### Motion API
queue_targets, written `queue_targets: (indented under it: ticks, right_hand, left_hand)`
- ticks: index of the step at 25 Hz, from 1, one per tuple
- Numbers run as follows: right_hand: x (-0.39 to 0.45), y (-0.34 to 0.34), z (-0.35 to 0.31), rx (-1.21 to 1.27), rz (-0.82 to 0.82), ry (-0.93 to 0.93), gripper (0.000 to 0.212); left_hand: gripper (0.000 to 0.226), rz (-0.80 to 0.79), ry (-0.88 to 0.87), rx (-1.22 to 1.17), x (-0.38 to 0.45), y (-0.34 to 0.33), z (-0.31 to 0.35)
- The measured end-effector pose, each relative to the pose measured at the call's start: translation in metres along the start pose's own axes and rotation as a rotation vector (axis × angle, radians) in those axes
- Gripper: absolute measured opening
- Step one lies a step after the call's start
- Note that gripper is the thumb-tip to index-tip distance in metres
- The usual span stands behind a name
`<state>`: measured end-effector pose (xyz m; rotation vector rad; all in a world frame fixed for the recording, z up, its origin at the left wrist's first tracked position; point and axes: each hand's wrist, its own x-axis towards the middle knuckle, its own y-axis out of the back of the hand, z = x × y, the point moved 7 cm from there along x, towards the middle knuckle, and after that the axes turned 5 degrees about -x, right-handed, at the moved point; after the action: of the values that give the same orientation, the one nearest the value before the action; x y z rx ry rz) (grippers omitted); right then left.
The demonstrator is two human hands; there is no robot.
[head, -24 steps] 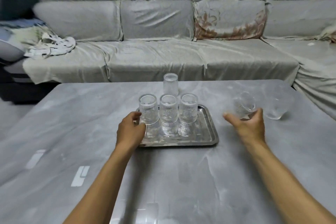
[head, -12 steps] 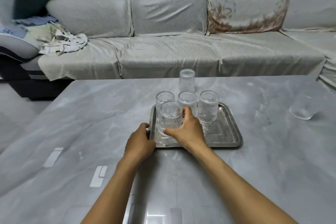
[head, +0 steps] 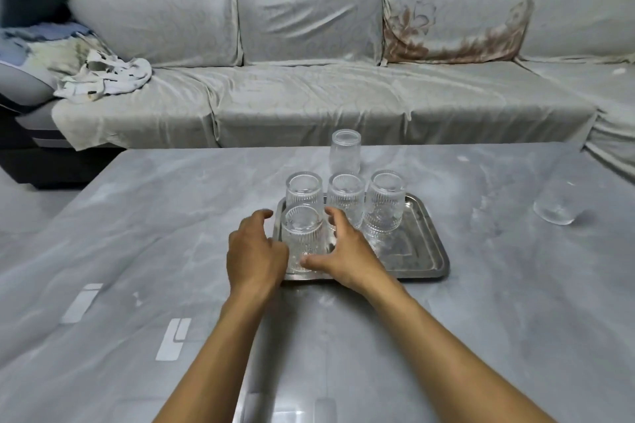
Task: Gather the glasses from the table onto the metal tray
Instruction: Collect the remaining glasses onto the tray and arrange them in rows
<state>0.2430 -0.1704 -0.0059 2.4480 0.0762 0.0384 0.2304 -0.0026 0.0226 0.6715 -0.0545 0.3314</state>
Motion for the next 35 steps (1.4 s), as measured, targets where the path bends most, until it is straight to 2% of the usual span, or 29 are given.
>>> queue_targets:
  ticks: [1,3,6,8,10,13,15,17,19,21,23,24,26,28,30,32,34,35]
  right_hand:
    - [-0.001,0.013,-0.001,0.016,0.026,0.005,0.09]
    - [-0.004,0.061,0.005,0.043,0.206,0.016,0.074]
    - [-0.02,0.153,0.037,0.054,0.575,0.011,0.047]
    - [-0.03,0.211,0.073,-0.089,0.691,-0.039,0.054]
    - [-0.03,0.257,0.116,-0.383,0.656,-0.193,0.068]
    - [-0.027,0.308,0.178,-0.748,0.492,-0.507,0.08]
    - [-0.021,0.323,0.207,-0.796,0.428,-0.603,0.071]
    - [-0.013,0.33,0.22,-0.797,0.428,-0.594,0.045]
    - [-0.011,0.335,0.218,-0.73,0.496,-0.522,0.021]
    - [-0.017,0.333,0.204,-0.63,0.601,-0.455,0.01]
    - [-0.028,0.317,0.181,-0.336,0.678,-0.424,0.016]
    - [-0.033,0.301,0.167,-0.045,0.68,-0.415,0.016]
    - [-0.037,0.249,0.125,0.61,0.501,-0.383,0.012]
    - [-0.04,0.19,0.076,0.946,0.243,-0.345,0.012]
    - [-0.048,0.139,0.033,1.034,0.054,-0.322,0.013]
    - [-0.053,0.105,0.006,1.035,-0.01,-0.302,0.014]
    - [-0.054,0.094,-0.001,0.858,0.037,-0.234,0.016]
    - [-0.054,0.1,-0.005,0.639,0.096,-0.134,0.027]
  left_hand:
    - [0.051,0.064,-0.084,-0.059,-0.003,0.003,0.018]
    - [0.049,0.082,-0.306,-0.099,-0.018,-0.006,0.061]
    - [0.054,-0.054,-0.56,0.018,-0.05,-0.043,0.109]
    - [0.057,-0.13,-0.612,0.1,-0.06,-0.065,0.122]
    - [0.056,-0.167,-0.602,0.234,-0.059,-0.079,0.116]
    - [0.061,-0.181,-0.562,0.419,-0.05,-0.087,0.094]
    - [0.062,-0.187,-0.566,0.475,-0.043,-0.088,0.083]
    - [0.061,-0.19,-0.564,0.487,-0.042,-0.087,0.082]
    - [0.056,-0.189,-0.538,0.478,-0.045,-0.084,0.087]
    - [0.053,-0.154,-0.526,0.43,-0.045,-0.081,0.092]
    - [0.05,-0.092,-0.552,0.323,-0.045,-0.071,0.1]
    - [0.05,-0.077,-0.557,0.238,-0.046,-0.066,0.105]
    - [0.06,-0.112,-0.489,-0.019,-0.049,-0.057,0.111]
    - [0.078,-0.201,-0.336,-0.321,-0.052,-0.053,0.111]
    - [0.08,-0.232,-0.252,-0.612,-0.053,-0.043,0.108]
    - [0.068,-0.19,-0.243,-0.789,-0.05,-0.029,0.103]
    - [0.062,-0.126,-0.268,-0.806,-0.045,-0.015,0.099]
    - [0.061,-0.098,-0.283,-0.774,-0.042,-0.01,0.098]
